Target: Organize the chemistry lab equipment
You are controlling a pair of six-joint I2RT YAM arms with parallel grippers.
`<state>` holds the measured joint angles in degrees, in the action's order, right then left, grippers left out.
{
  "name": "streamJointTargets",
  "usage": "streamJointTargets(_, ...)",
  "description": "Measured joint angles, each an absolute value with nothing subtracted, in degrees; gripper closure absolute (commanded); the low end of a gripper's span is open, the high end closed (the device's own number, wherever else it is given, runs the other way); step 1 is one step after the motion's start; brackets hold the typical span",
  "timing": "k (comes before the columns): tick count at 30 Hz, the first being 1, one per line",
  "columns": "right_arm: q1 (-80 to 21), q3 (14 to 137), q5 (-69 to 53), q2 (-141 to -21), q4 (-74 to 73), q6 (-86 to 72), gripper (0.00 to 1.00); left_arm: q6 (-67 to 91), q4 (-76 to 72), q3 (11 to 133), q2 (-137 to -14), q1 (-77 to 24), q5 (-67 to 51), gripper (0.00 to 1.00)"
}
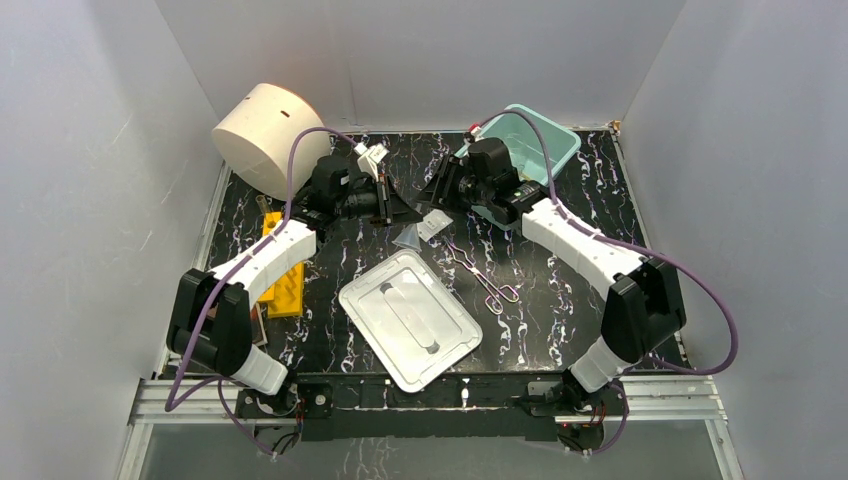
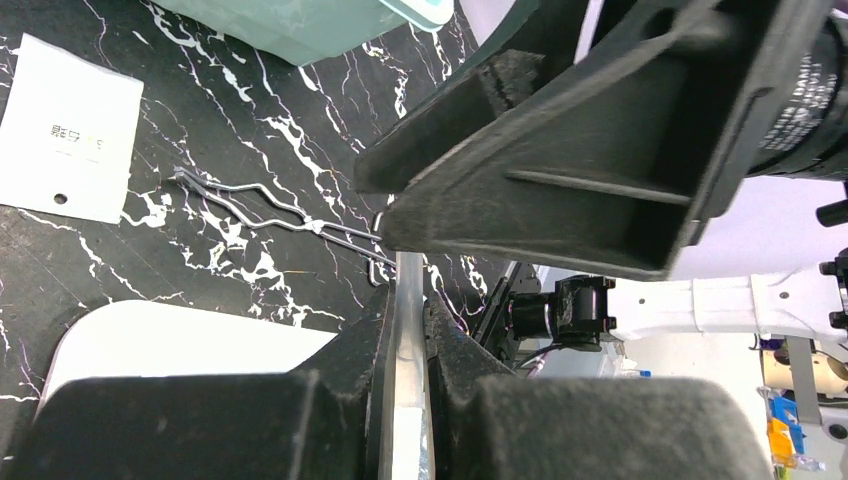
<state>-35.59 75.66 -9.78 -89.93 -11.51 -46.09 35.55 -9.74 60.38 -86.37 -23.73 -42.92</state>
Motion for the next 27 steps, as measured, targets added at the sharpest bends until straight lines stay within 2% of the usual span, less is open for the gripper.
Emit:
streamJointTargets(4, -35.6, 75.9, -10.4, -91.3, -11.9, -47.3, 0.62, 35.8, -9.0, 60.4, -86.4, -23.7, -42.9, 1.00)
streamJointTargets(14, -35.6, 76.3, -12.4, -92.1, -11.8, -48.6, 0.66, 37.4, -7.6, 60.8, -86.4, -23.7, -41.5, 1.00)
streamJointTargets(16, -35.6, 76.3, -12.8, -92.3, -11.7, -49.0, 0.72, 37.6, -6.7, 61.1, -86.4, -23.7, -40.8, 1.00)
streamJointTargets(19, -35.6, 76.3, -13.5, -92.4, -11.2, -49.5, 0.89, 38.2, -5.5, 61.7, -86.5, -23.9, -40.0, 1.00)
streamJointTargets(20, -35.6, 76.3, -13.8, -92.4, -10.8, -49.8, 0.94, 38.4, -5.4, 61.8, -86.6, -23.9, -39.9, 0.97)
streamJointTargets(22, -35.6, 76.3, -14.0, -92.4, -10.4, -50.4, 1.00, 38.8, -5.5, 62.0, -86.6, -23.9, -39.7, 0.80)
streamJointTargets(25, -35.6, 76.3, -14.0, -92.4, -10.5, -50.5, 1.00, 39.0, -5.1, 62.4, -86.6, -23.9, -39.4, 0.52)
streamJointTargets(27, -35.4, 76.3, -13.6, -92.4, -10.9, -50.0, 1.00, 39.0, -4.3, 63.5, -86.6, -23.7, -39.1, 0.38)
